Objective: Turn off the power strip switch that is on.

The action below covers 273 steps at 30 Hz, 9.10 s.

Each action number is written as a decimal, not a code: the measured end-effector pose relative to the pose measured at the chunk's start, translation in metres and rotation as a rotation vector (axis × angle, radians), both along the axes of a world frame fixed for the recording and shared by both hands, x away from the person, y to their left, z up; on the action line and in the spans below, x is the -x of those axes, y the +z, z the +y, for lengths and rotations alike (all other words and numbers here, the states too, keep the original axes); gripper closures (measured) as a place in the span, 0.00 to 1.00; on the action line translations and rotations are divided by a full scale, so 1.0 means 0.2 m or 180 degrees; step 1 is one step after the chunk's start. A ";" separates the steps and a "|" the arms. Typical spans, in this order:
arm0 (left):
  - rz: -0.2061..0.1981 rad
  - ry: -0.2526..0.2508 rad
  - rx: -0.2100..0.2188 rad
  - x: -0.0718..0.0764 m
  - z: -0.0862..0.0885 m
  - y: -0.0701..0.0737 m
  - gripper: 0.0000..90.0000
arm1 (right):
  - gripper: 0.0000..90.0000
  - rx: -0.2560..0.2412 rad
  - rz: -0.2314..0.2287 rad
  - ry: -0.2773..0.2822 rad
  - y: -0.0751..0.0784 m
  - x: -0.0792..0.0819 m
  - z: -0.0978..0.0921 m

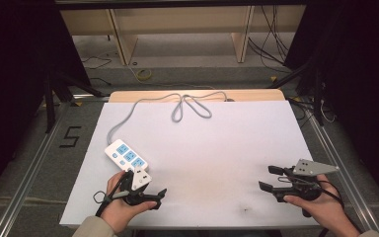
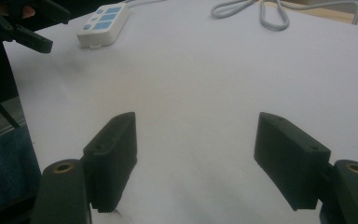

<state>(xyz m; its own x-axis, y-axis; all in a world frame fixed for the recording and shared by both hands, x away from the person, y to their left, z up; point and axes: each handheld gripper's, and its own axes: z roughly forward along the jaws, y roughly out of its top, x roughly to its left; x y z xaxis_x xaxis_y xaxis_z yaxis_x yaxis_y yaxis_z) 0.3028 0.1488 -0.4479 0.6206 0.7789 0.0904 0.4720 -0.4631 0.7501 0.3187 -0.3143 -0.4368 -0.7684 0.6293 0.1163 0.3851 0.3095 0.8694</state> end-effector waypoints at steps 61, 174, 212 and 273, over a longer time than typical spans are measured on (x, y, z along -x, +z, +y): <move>-0.0077 0.0841 -0.0018 -0.25 0.26 0.11 1.00 | 0.33 0.0062 0.0026 -0.0007 -0.01 -0.01 0.02; 0.0624 0.1272 -0.0335 -0.50 0.40 0.01 1.00 | 0.33 0.0092 0.0033 0.0025 -0.01 -0.01 0.03; 0.0747 0.1246 -0.0383 -0.51 0.40 -0.01 1.00 | 0.34 0.0100 0.0035 0.0028 -0.02 -0.01 0.03; 0.0997 0.1264 -0.0373 -0.55 0.40 0.01 1.00 | 0.34 0.0123 0.0039 0.0034 -0.02 0.00 0.03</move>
